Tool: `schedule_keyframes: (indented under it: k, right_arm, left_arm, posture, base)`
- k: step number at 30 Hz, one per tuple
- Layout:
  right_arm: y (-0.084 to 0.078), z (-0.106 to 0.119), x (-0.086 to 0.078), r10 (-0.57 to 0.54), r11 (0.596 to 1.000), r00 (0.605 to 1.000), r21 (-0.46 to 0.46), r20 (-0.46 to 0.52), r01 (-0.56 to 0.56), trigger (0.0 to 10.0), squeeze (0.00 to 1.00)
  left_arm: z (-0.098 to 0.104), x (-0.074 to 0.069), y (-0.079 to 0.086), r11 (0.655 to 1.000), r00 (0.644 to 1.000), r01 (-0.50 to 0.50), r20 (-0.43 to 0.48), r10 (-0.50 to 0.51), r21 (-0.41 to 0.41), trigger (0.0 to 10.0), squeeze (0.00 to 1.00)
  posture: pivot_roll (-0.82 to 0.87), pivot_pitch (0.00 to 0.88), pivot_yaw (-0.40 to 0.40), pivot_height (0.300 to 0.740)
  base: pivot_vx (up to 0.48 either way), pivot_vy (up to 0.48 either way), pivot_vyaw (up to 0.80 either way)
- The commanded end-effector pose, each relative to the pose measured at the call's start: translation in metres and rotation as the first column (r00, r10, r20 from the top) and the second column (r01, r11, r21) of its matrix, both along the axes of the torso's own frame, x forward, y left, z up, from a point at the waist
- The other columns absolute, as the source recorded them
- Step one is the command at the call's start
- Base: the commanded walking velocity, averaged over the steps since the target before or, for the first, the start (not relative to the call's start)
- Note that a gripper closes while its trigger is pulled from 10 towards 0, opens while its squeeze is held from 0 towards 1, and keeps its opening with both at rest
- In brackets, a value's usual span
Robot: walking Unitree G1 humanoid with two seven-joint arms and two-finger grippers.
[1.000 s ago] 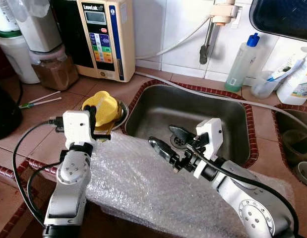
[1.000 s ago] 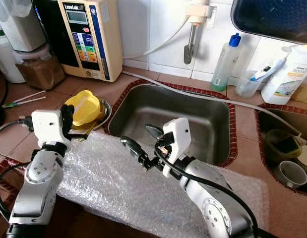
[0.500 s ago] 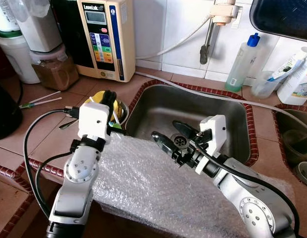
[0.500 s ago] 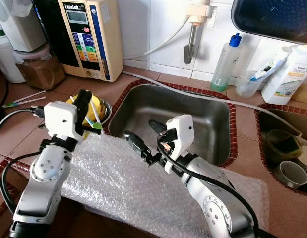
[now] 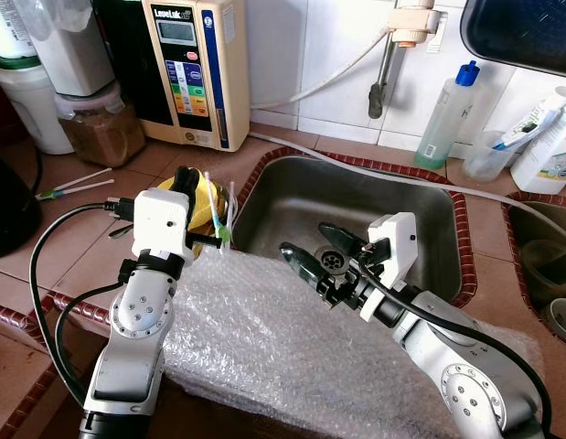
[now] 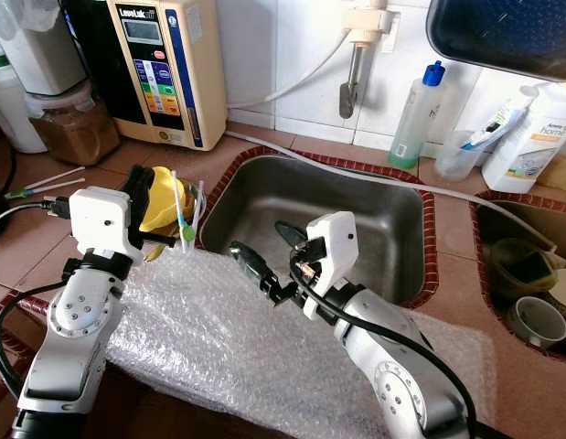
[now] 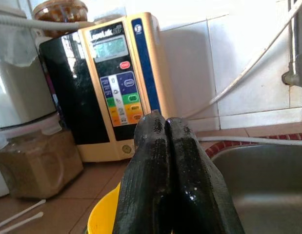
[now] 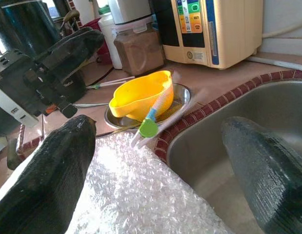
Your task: Kitchen organization
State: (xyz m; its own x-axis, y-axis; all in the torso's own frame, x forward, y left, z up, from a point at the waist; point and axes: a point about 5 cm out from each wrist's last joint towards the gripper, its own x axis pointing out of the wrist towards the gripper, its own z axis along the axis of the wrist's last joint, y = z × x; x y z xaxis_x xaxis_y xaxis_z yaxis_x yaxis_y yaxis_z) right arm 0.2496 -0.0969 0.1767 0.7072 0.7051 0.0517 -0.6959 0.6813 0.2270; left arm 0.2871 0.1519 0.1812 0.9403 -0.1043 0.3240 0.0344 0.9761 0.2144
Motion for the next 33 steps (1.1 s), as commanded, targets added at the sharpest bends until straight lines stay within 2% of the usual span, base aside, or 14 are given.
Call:
schedule_keyframes:
  k: [1, 2, 3, 4, 6, 7, 8, 18, 25, 26, 27, 28, 30, 33]
  right_arm:
    - [0.000, -0.001, 0.001, -0.008, 1.000, 1.000, -0.008, 0.002, 0.008, 10.0, 0.00]
    - [0.000, -0.001, 0.001, -0.009, 1.000, 1.000, -0.009, 0.001, 0.009, 10.0, 0.00]
    - [0.000, -0.002, 0.000, -0.009, 1.000, 1.000, -0.008, 0.000, 0.009, 10.0, 0.00]
    - [0.000, -0.002, 0.000, -0.008, 1.000, 1.000, -0.008, 0.000, 0.008, 10.0, 0.00]
    - [0.000, -0.002, 0.000, -0.008, 1.000, 1.000, -0.008, 0.000, 0.008, 10.0, 0.00]
    - [0.000, -0.002, 0.000, -0.008, 1.000, 1.000, -0.008, 0.000, 0.008, 10.0, 0.00]
    - [0.000, -0.002, 0.000, -0.008, 1.000, 1.000, -0.008, 0.000, 0.008, 10.0, 0.00]
    - [0.002, -0.002, 0.001, -0.011, 1.000, 1.000, -0.005, 0.003, 0.011, 10.0, 0.00]
    - [0.003, -0.002, 0.002, -0.014, 1.000, 1.000, -0.001, 0.007, 0.014, 10.0, 0.00]
    - [0.003, -0.002, 0.002, -0.014, 1.000, 1.000, 0.000, 0.008, 0.014, 10.0, 0.00]
    - [0.003, -0.002, 0.002, -0.015, 1.000, 1.000, 0.001, 0.009, 0.015, 10.0, 0.00]
    - [0.003, -0.002, 0.002, -0.015, 1.000, 1.000, 0.001, 0.009, 0.015, 10.0, 0.00]
    - [0.003, -0.002, 0.001, -0.016, 1.000, 1.000, 0.003, 0.009, 0.016, 10.0, 0.00]
    - [0.003, -0.002, 0.001, -0.017, 1.000, 1.000, 0.003, 0.009, 0.017, 10.0, 0.00]
  left_arm:
    - [-0.003, 0.001, 0.004, 1.000, 0.999, -0.029, -0.020, 0.029, 0.000, 4.7, 0.00]
    - [-0.003, 0.001, 0.005, 1.000, 0.999, -0.030, -0.021, 0.030, -0.001, 4.7, 0.00]
    - [-0.004, 0.002, 0.006, 0.999, 0.999, -0.037, -0.027, 0.037, -0.010, 5.3, 0.00]
    - [-0.004, 0.002, 0.007, 0.999, 0.999, -0.044, -0.032, 0.043, -0.013, 8.6, 0.00]
    - [-0.004, 0.002, 0.007, 0.999, 0.999, -0.045, -0.031, 0.045, -0.010, 8.8, 0.00]
    - [-0.004, 0.002, 0.007, 0.999, 0.998, -0.045, -0.032, 0.045, -0.011, 9.7, 0.00]
    - [-0.005, 0.002, 0.007, 0.999, 0.998, -0.046, -0.036, 0.045, -0.011, 10.0, 0.00]
    - [-0.006, 0.002, 0.010, 0.997, 0.997, -0.069, -0.046, 0.068, -0.027, 10.0, 0.00]
    - [-0.006, 0.003, 0.024, 0.985, 0.986, -0.157, -0.063, 0.153, -0.066, 10.0, 0.02]
    - [-0.006, 0.002, 0.026, 0.982, 0.984, -0.170, -0.065, 0.165, -0.076, 10.0, 0.54]
    - [-0.007, 0.002, 0.030, 0.978, 0.981, -0.186, -0.073, 0.179, -0.090, 10.0, 0.82]
    - [-0.007, 0.001, 0.032, 0.976, 0.978, -0.199, -0.075, 0.193, -0.088, 10.0, 0.96]
    - [-0.011, -0.001, 0.039, 0.968, 0.971, -0.228, -0.098, 0.218, -0.102, 10.0, 1.00]
    - [-0.015, -0.003, 0.044, 0.960, 0.964, -0.251, -0.120, 0.237, -0.124, 10.0, 1.00]
  posture:
    - [-0.05, 0.044, 0.013, 0.740]
    - [-0.05, 0.044, 0.013, 0.740]
    - [-0.05, 0.046, 0.014, 0.740]
    - [-0.05, 0.046, 0.015, 0.740]
    - [-0.04, 0.046, 0.014, 0.740]
    - [-0.04, 0.046, 0.014, 0.740]
    - [-0.04, 0.045, 0.014, 0.740]
    - [-0.04, 0.042, 0.017, 0.740]
    - [-0.04, 0.039, 0.020, 0.740]
    - [-0.04, 0.038, 0.021, 0.740]
    - [-0.04, 0.038, 0.021, 0.740]
    - [-0.03, 0.038, 0.022, 0.740]
    - [-0.03, 0.038, 0.023, 0.740]
    - [-0.03, 0.039, 0.023, 0.740]
  base:
    - [0.000, 0.000, 0.00]
    - [0.000, 0.000, 0.00]
    - [0.000, 0.000, 0.00]
    - [0.000, 0.000, 0.00]
    - [0.000, 0.000, 0.00]
    - [0.000, 0.000, 0.00]
    - [0.000, 0.000, 0.00]
    - [0.000, 0.000, 0.00]
    - [0.000, 0.000, 0.00]
    - [0.000, 0.000, 0.00]
    - [0.000, 0.000, 0.00]
    - [0.000, 0.000, 0.00]
    - [0.000, 0.000, 0.00]
    - [0.000, 0.000, 0.00]
